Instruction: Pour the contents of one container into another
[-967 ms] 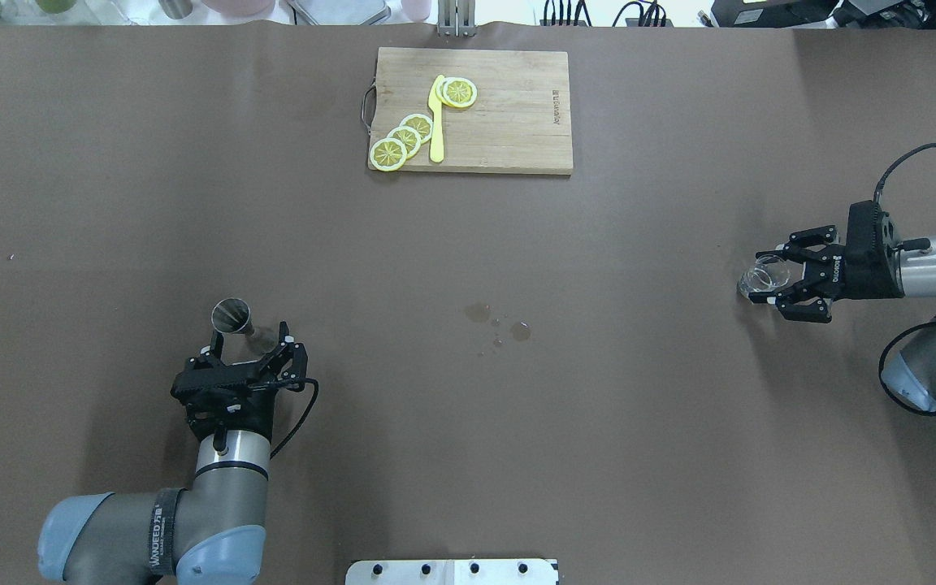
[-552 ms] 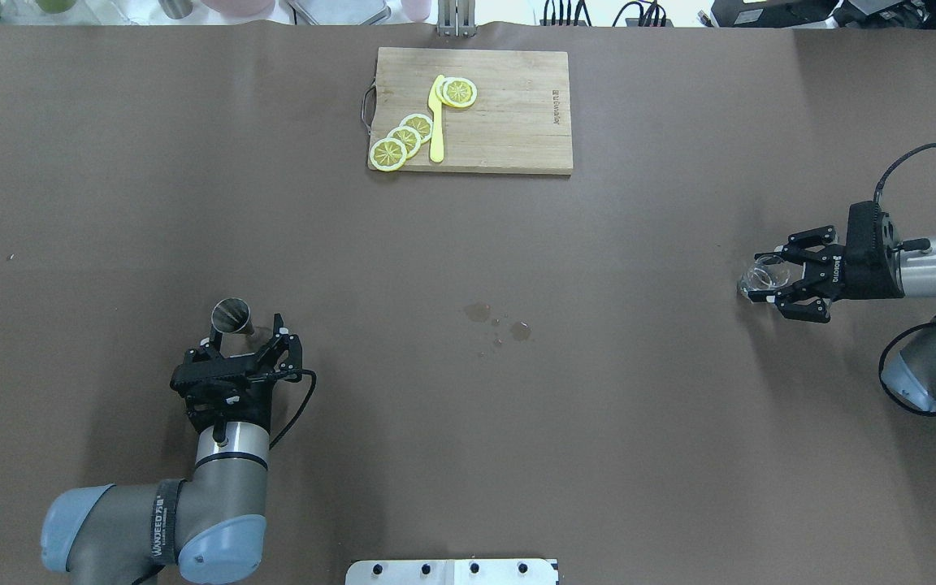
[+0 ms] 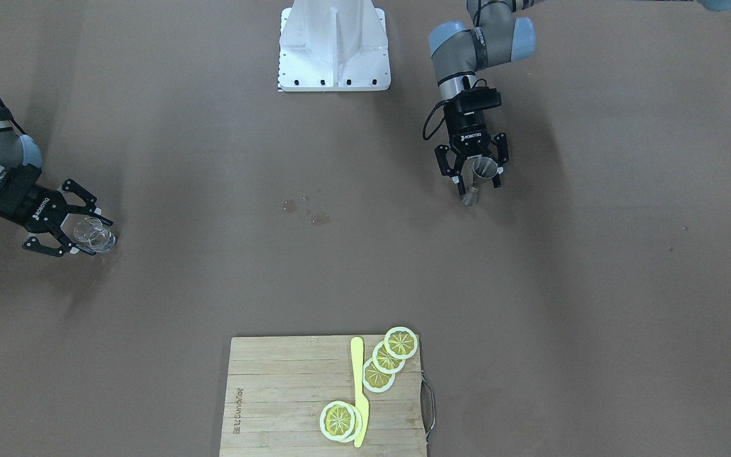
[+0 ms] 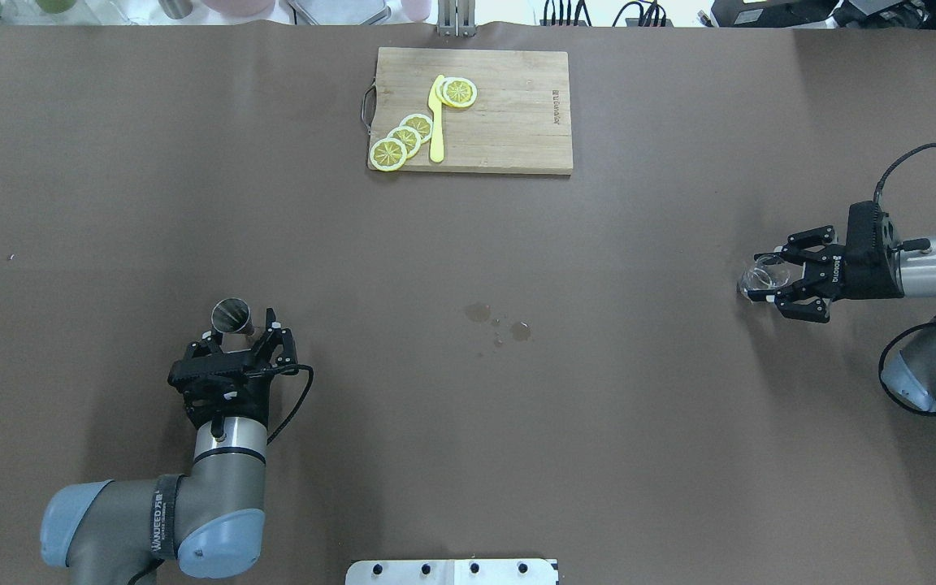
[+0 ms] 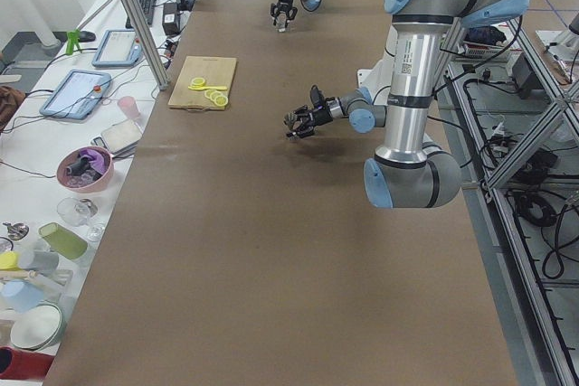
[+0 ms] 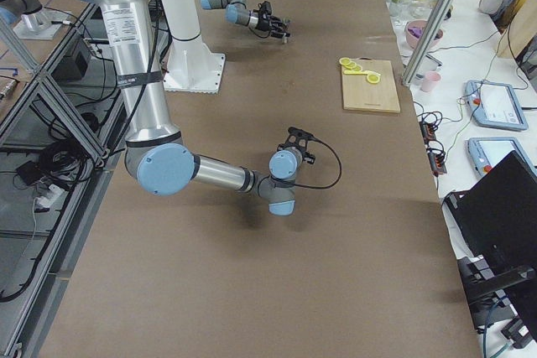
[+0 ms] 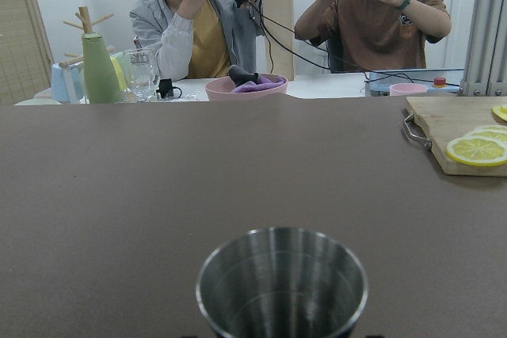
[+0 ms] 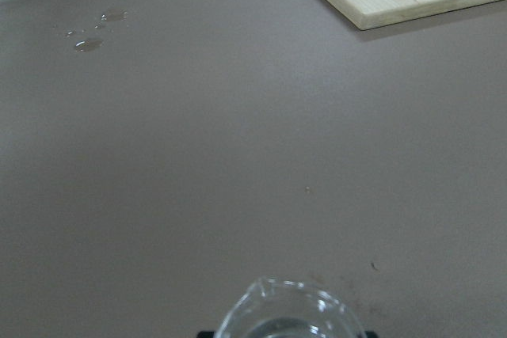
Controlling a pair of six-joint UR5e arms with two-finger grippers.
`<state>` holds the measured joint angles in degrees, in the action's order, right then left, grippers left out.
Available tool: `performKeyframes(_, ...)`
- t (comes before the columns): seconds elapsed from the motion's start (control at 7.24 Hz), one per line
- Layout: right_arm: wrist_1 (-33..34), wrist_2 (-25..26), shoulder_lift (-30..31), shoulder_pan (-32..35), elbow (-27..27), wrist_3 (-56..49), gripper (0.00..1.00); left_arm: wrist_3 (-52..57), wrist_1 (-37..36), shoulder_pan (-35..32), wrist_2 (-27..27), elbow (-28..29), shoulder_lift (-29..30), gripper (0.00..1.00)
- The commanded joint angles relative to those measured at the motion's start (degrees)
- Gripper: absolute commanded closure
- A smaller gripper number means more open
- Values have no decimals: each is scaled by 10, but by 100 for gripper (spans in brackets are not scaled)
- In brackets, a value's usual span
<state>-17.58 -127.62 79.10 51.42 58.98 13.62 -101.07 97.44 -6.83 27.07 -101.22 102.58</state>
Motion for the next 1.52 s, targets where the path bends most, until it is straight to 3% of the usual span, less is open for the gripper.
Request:
performKeyframes(0.0,0,1,0,0,0,0,36,0,0,-3,0,1,0,31)
performKeyframes(0.41,0,3,0,-1,0,0,48,-1,0,-2,0,2,0,33)
performKeyframes(0.69,0,3,0,0,0,0,68,-2,0,-2,0,1,-1,39)
performKeyframes(1.1,6,-7,-3,3,34,5,100,-4,0,1,0,2,0,56)
performKeyframes(1.38,23,-21,-3,19,61,16,100,-4,0,2,-3,5,0,65)
